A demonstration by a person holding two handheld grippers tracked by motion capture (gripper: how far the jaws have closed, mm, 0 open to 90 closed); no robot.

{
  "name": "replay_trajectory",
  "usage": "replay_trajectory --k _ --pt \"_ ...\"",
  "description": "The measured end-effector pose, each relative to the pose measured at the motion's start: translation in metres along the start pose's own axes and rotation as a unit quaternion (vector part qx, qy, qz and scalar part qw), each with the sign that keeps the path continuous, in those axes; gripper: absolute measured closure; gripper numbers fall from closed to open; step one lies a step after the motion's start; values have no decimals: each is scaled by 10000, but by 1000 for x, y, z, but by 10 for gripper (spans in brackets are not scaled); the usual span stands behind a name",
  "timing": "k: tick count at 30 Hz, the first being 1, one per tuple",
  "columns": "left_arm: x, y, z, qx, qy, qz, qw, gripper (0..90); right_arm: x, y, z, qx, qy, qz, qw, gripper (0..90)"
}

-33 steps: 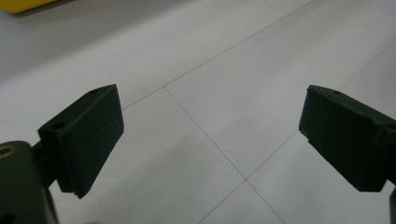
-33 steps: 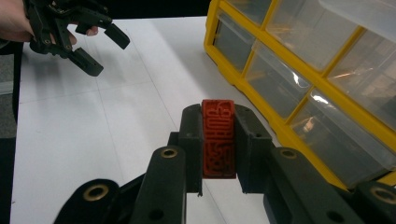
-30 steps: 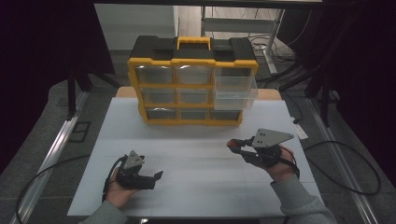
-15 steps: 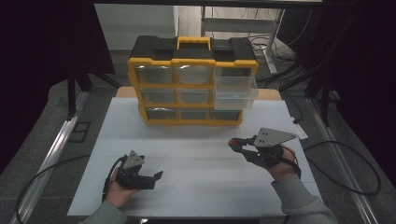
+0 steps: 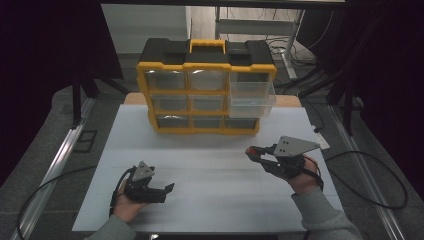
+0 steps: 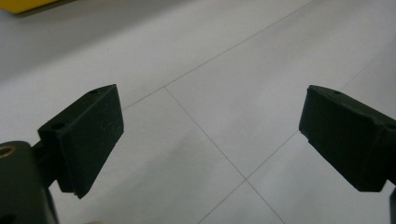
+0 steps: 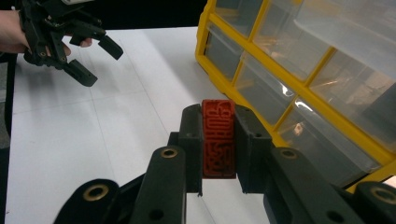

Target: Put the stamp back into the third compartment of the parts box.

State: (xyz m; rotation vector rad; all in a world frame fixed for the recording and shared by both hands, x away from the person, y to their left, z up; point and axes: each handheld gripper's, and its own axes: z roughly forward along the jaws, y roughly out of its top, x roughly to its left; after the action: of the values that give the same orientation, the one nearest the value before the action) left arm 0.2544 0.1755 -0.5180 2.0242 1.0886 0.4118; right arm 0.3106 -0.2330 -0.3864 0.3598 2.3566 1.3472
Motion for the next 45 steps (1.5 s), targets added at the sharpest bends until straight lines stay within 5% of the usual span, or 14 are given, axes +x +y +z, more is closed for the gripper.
replay_trajectory --k 45 --pt "0 0 0 -16 2 15 10000 68 -3 7 -5 -178 -284 38 9994 744"
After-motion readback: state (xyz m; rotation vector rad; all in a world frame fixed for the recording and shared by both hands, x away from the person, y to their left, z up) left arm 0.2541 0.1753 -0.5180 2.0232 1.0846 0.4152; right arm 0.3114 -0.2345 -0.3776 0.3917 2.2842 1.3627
